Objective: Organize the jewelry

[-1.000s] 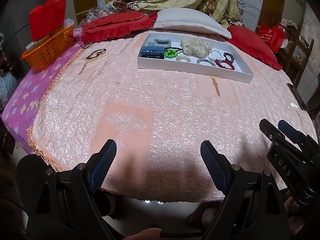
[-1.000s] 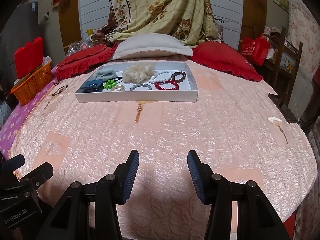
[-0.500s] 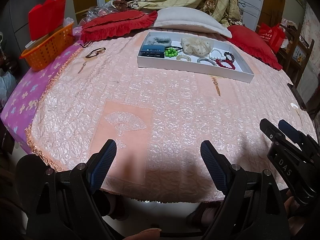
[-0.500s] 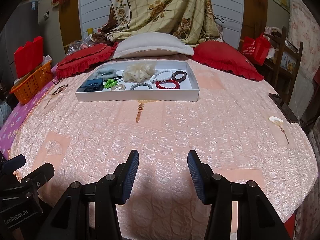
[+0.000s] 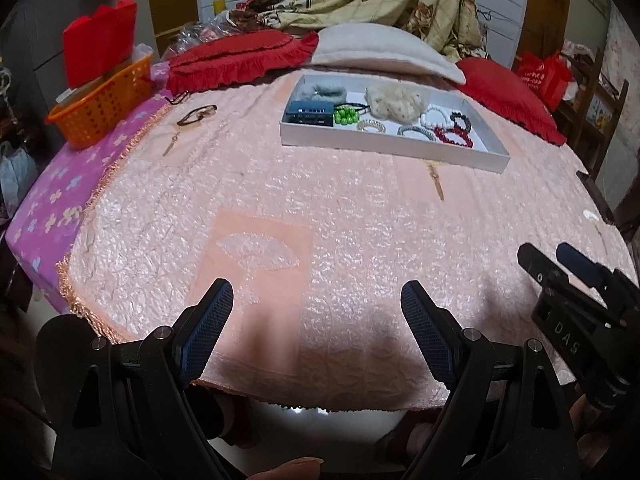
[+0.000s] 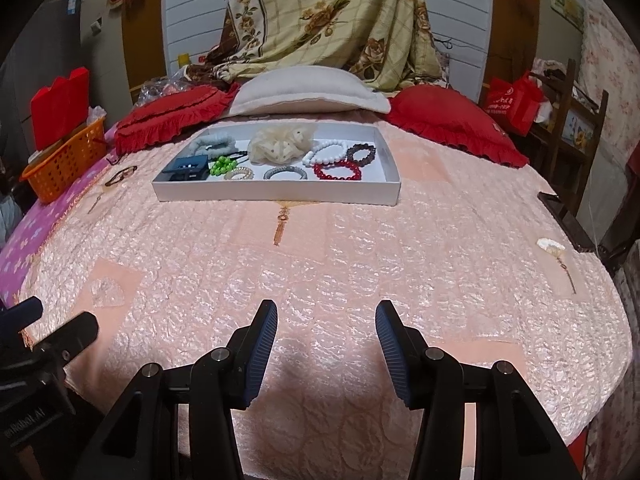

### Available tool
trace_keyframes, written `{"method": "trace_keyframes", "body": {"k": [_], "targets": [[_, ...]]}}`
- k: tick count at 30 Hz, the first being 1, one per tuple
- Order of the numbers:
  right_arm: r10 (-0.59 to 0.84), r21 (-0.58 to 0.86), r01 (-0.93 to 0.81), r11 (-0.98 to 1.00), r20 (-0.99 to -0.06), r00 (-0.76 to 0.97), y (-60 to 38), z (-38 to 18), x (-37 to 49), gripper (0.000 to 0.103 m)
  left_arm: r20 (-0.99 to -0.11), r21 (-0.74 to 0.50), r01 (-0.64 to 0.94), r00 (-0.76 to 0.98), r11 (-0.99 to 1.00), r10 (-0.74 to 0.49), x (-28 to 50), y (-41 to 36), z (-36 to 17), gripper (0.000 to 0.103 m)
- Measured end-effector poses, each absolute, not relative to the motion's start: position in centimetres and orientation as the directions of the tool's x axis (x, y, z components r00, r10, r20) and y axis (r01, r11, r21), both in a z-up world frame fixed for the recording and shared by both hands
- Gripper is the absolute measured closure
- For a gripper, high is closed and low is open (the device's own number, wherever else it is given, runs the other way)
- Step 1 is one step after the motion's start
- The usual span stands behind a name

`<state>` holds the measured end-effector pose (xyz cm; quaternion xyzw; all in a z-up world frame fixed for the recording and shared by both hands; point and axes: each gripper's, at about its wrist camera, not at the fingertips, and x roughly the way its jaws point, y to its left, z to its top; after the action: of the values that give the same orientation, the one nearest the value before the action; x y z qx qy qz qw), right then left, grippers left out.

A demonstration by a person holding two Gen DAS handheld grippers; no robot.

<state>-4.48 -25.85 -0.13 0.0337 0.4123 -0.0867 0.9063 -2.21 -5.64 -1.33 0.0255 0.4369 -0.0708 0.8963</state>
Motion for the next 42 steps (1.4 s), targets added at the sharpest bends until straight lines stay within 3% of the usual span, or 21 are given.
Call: {"method": "trace_keyframes", "body": {"k": [42], "targets": [[-0.109, -0.007, 0.168, 0.986, -0.787, 0.607, -25.3, -2.0, -3.3, 0.053, -0.845, -0.038, 0.154, 0.523, 0.987, -0.114, -0.3, -5.7, -4.4, 0.017]]}}
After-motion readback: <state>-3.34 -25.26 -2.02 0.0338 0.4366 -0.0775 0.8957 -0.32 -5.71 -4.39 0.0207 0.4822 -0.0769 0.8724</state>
